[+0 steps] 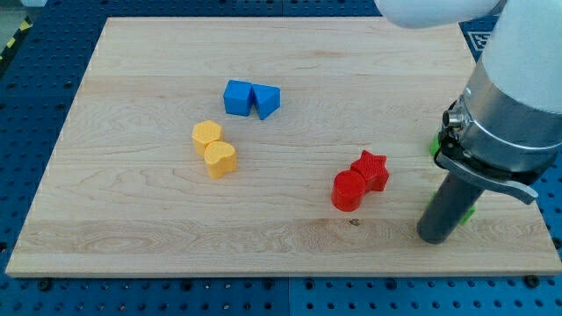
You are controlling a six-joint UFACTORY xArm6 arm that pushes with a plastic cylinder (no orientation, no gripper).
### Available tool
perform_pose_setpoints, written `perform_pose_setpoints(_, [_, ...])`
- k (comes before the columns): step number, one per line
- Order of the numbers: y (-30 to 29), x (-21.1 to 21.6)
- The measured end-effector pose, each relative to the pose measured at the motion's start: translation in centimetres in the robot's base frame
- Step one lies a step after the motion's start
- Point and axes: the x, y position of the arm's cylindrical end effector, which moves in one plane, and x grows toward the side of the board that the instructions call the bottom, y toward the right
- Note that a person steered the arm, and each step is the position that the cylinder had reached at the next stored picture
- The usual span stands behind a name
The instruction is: Move the green star closer to the green circle
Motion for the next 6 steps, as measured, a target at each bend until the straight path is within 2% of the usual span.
perform_pose_setpoints(4, [4.7, -1.6])
perform_pose_setpoints(6, [6.0, -4.6])
